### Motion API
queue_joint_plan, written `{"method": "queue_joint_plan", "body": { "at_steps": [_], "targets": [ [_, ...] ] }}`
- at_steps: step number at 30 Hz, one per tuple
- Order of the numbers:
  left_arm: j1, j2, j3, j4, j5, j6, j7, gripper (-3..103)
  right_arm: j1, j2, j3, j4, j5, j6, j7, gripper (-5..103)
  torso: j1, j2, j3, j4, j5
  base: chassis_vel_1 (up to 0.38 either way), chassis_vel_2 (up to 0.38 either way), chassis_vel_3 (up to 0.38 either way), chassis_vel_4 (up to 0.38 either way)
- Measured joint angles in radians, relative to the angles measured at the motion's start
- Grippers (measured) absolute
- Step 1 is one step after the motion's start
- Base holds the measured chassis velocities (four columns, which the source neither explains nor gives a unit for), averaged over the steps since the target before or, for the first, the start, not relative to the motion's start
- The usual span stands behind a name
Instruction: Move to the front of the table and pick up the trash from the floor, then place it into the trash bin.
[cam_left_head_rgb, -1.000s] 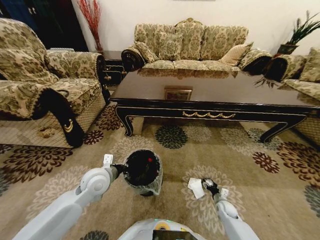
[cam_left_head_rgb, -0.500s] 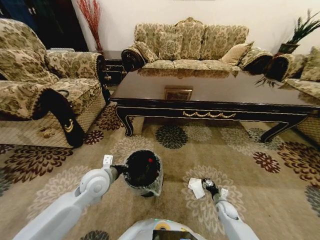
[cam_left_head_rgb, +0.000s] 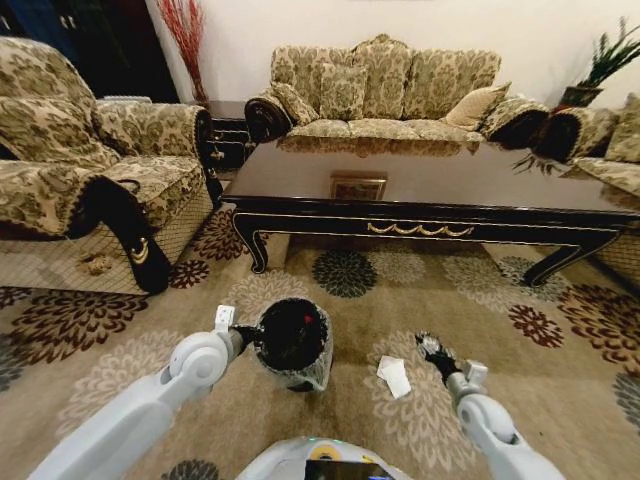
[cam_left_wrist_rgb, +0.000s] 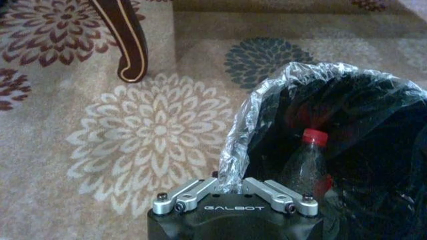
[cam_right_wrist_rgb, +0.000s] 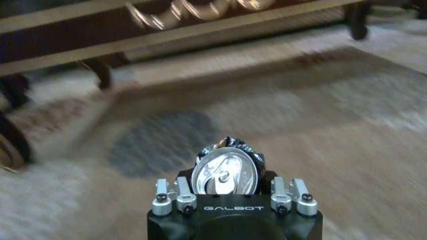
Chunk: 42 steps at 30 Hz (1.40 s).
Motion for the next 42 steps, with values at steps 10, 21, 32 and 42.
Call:
{"method": "queue_joint_plan", "body": {
  "at_steps": [10,21,32,42],
  "targets": [
    [-0.094,-0.015,0.096,0.031,-0.024,0.000,-0.015,2,-0.048,-0.061,0.012,0.290,0.069,-0.045,0.044,59,0.000,0.000,0.000,-0.0008,-0.0001,0.000,0.000,0.000,0.000],
    [-0.342,-0.099,0.363,0.148,-0.011,0.000,-0.017,2,-0.220,-0.062,0.053,0.530,-0.032,-0.065,0.044,59,0.000,0.000,0.000,-0.0007,-0.0001,0.000,0.000,0.000,0.000],
    [-0.523,-0.256,0.584,0.226,-0.061,0.000,-0.095,2,-0.271,-0.065,0.033,0.601,-0.118,-0.066,0.002,59,0.000,0.000,0.000,-0.0006,0.0001,0.000,0.000,0.000,0.000],
    [-0.583,-0.318,0.667,0.253,-0.082,0.000,-0.122,2,-0.307,-0.063,0.008,0.593,-0.196,-0.047,-0.026,59,0.000,0.000,0.000,-0.0007,0.0000,0.000,0.000,0.000,0.000]
  ]
}}
